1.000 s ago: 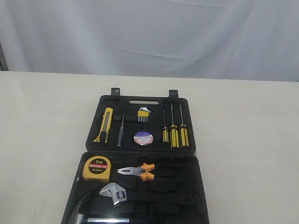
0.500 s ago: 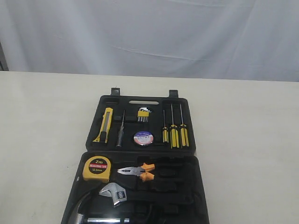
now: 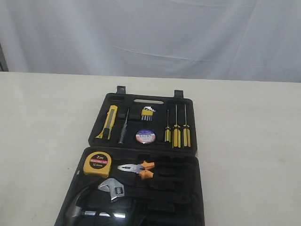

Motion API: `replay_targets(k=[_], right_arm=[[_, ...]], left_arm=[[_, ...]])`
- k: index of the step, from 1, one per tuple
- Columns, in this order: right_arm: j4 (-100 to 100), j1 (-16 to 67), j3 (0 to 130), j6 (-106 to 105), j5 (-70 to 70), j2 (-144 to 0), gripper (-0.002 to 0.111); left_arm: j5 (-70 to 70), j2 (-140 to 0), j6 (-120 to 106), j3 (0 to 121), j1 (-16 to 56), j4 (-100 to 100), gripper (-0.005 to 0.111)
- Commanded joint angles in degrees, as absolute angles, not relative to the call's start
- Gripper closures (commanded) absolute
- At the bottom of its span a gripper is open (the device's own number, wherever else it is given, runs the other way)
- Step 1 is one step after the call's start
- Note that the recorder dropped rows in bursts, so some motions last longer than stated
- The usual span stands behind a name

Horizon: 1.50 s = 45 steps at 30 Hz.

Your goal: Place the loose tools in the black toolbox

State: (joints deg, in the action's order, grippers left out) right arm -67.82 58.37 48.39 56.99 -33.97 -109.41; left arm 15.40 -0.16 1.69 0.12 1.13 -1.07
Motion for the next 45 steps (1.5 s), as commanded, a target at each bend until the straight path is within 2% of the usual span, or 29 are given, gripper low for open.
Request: replay_targets(k=[1,8,28,34,40,45], right_arm=[[-66.95,57.79,48.63,57.85,-32.93,-110.53,0.108],[-66.03,57.79,48.63,56.55,-33.08,-108.04,0.109],[-39.04,57.79,48.66,16.4,-41.08,-87.29,0.109],[-32.46,57.79,54.7,2.99,-50.21,-80.47,0.109],[-32.76,57.36,63.46,-5.12,-57.49,-79.55,0.109],[-33.28,51.74,68.4,-11.4,-55.97,-79.87,0.109]], left_arm=[[15.37,0.0,1.69,0.0,1.25,-1.46,0.107],[15.37,0.0,1.69,0.0,1.25,-1.46,0.107],[15.37,0.0,1.69,0.0,1.25,-1.46,0.107],[15.37,0.0,1.69,0.0,1.25,-1.46,0.107],[15.37,0.0,1.69,0.0,1.25,-1.46,0.107],[15.37,0.0,1.69,0.0,1.25,-1.46,0.107]])
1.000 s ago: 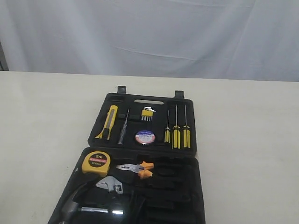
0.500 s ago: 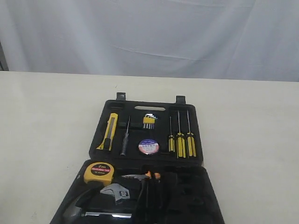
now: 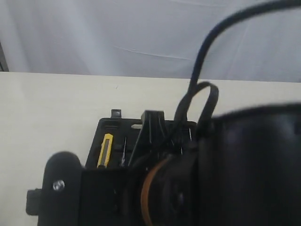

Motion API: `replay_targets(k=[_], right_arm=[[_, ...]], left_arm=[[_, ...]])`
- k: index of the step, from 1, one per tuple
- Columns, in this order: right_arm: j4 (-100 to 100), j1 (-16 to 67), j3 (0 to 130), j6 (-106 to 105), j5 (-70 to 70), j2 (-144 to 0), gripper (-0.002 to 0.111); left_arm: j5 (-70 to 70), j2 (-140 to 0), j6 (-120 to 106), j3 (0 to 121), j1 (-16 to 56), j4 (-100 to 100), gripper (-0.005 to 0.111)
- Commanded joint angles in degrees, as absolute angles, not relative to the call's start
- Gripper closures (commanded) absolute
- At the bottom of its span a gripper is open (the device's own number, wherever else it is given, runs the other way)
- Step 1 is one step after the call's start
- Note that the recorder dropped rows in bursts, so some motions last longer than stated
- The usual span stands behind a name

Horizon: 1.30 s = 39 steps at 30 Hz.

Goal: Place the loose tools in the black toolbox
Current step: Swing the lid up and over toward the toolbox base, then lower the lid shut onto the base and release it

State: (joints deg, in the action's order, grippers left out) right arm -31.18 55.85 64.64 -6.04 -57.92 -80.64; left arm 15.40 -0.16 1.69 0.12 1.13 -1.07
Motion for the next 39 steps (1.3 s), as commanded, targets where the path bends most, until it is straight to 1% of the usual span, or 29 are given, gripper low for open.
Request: replay_targets(k=[1,4,9,16,20,25,30,34,38,39], right_arm=[[-33.41,50.44,69.12,-12.28,-55.91,-80.15,0.109],[-33.64,45.47,70.78,-15.31,-55.28,-80.96,0.109],[-32.45,35.81,73.75,-22.18,-48.59,-84.71,0.109],[-31.45,27.35,81.7,-25.54,-43.61,-92.42,0.109],[-26.92,23.85,84.6,-28.54,-40.15,-97.43,0.109],[-15.59,21.09,86.6,-38.27,-41.91,-100.88,0.109],[-14.59,19.65,89.85,-40.59,-41.06,-102.24,0.109],[-7.24,15.26,92.83,-46.24,-39.23,-107.5,0.109],[-2.83,10.16,95.32,-52.76,-32.3,-115.1,0.109],[-2.83,8.52,95.59,-52.92,-27.73,-117.7,0.109]], left_arm=[[15.37,0.0,1.69,0.0,1.25,-1.46,0.107],[15.37,0.0,1.69,0.0,1.25,-1.46,0.107],[15.37,0.0,1.69,0.0,1.25,-1.46,0.107],[15.37,0.0,1.69,0.0,1.25,-1.46,0.107],[15.37,0.0,1.69,0.0,1.25,-1.46,0.107],[15.37,0.0,1.69,0.0,1.25,-1.46,0.107],[15.37,0.0,1.69,0.0,1.25,-1.46,0.107],[15.37,0.0,1.69,0.0,1.25,-1.46,0.107],[15.37,0.0,1.69,0.0,1.25,-1.46,0.107],[15.37,0.0,1.69,0.0,1.25,-1.46,0.107]])
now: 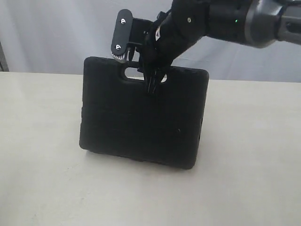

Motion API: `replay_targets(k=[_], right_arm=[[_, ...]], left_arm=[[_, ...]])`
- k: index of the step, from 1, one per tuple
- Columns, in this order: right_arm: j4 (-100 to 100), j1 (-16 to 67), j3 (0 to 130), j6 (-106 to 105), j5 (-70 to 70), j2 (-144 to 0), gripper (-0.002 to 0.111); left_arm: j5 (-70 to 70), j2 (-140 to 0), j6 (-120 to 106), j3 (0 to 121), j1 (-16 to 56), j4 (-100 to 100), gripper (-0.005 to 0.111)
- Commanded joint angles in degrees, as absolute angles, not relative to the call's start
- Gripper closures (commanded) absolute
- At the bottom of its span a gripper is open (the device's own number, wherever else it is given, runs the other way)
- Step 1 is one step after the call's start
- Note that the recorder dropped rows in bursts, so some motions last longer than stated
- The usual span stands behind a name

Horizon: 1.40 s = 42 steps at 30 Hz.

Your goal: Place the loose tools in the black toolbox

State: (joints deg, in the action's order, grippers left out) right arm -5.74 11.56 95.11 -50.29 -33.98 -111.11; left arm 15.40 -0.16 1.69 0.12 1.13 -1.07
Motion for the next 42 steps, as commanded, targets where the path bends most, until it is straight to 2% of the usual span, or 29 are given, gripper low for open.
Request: replay_targets(k=[1,6,7,8,9,11,13,14,19,32,37,42], right_arm=[[-2.83,7.06,95.96,-52.92,-23.13,-119.9,0.109],[-2.83,4.27,98.56,-51.85,-19.57,-124.54,0.108],[-2.83,4.13,98.56,-51.85,-19.14,-124.8,0.105],[-3.05,4.13,98.56,-51.85,-18.88,-124.83,0.098],[-3.05,4.13,98.56,-51.85,-18.64,-124.83,0.082],[-3.05,4.13,98.56,-51.85,-17.93,-124.83,0.06],[-3.05,4.13,98.56,-51.85,-17.39,-124.83,0.044],[-3.05,4.13,98.56,-51.85,-17.39,-124.72,0.041],[-3.05,4.13,98.56,-51.85,-17.3,-123.31,0.046],[-2.83,4.13,98.56,-48.42,-20.7,-119.36,0.046],[-2.83,4.26,98.56,-38.13,-27.93,-114.83,0.046],[-2.95,4.26,98.56,-22.31,-43.06,-107.42,0.047]], left_arm=[[15.37,0.0,1.69,0.0,1.25,-1.46,0.107],[15.37,0.0,1.69,0.0,1.25,-1.46,0.107],[15.37,0.0,1.69,0.0,1.25,-1.46,0.107],[15.37,0.0,1.69,0.0,1.25,-1.46,0.107],[15.37,0.0,1.69,0.0,1.25,-1.46,0.107],[15.37,0.0,1.69,0.0,1.25,-1.46,0.107],[15.37,0.0,1.69,0.0,1.25,-1.46,0.107],[15.37,0.0,1.69,0.0,1.25,-1.46,0.107],[15.37,0.0,1.69,0.0,1.25,-1.46,0.107],[15.37,0.0,1.69,0.0,1.25,-1.46,0.107],[15.37,0.0,1.69,0.0,1.25,-1.46,0.107],[15.37,0.0,1.69,0.0,1.25,-1.46,0.107]])
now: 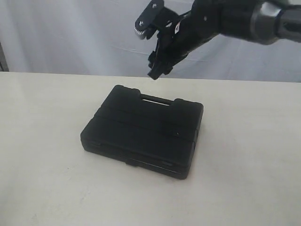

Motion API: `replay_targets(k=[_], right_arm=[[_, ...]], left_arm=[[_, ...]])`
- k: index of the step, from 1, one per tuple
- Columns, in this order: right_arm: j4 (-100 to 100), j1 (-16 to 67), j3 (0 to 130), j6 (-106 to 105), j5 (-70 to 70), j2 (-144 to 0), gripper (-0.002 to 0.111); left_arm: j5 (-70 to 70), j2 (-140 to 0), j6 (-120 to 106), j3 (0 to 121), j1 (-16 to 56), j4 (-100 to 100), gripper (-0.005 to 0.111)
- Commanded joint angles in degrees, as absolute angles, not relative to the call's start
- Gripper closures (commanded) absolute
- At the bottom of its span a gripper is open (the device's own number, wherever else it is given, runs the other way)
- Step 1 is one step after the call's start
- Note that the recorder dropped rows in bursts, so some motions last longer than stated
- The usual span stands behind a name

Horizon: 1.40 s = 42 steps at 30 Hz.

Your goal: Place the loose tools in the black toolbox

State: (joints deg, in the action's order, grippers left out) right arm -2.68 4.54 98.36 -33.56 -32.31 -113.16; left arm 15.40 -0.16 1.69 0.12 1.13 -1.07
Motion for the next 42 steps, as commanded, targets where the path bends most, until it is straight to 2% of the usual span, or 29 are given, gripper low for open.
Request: replay_targets(k=[1,6,9,15,21,24,27,32,38,42], right_arm=[[-3.07,4.26,98.56,-19.85,-46.52,-106.09,0.049],[-2.55,4.26,98.56,-10.25,-62.48,-97.12,0.071],[0.0,4.26,98.45,-6.38,-69.96,-91.78,0.079],[7.3,4.26,91.73,-5.83,-69.96,-77.37,0.08],[11.73,4.26,73.79,-5.56,-69.96,-59.73,0.081],[12.15,4.26,63.11,-5.56,-59.99,-52.11,0.084],[12.85,4.26,53.53,-5.56,-51.35,-46.2,0.092],[17.23,4.26,44.03,-5.56,-49.93,-39.15,0.108],[17.0,4.26,39.71,-5.42,-48.65,-34.45,0.109],[12.44,4.26,38.36,-5.42,-42.47,-32.59,0.109]], left_arm=[[15.37,0.0,1.69,0.0,1.25,-1.46,0.107],[15.37,0.0,1.69,0.0,1.25,-1.46,0.107],[15.37,0.0,1.69,0.0,1.25,-1.46,0.107],[15.37,0.0,1.69,0.0,1.25,-1.46,0.107],[15.37,0.0,1.69,0.0,1.25,-1.46,0.107],[15.37,0.0,1.69,0.0,1.25,-1.46,0.107],[15.37,0.0,1.69,0.0,1.25,-1.46,0.107],[15.37,0.0,1.69,0.0,1.25,-1.46,0.107],[15.37,0.0,1.69,0.0,1.25,-1.46,0.107],[15.37,0.0,1.69,0.0,1.25,-1.46,0.107]])
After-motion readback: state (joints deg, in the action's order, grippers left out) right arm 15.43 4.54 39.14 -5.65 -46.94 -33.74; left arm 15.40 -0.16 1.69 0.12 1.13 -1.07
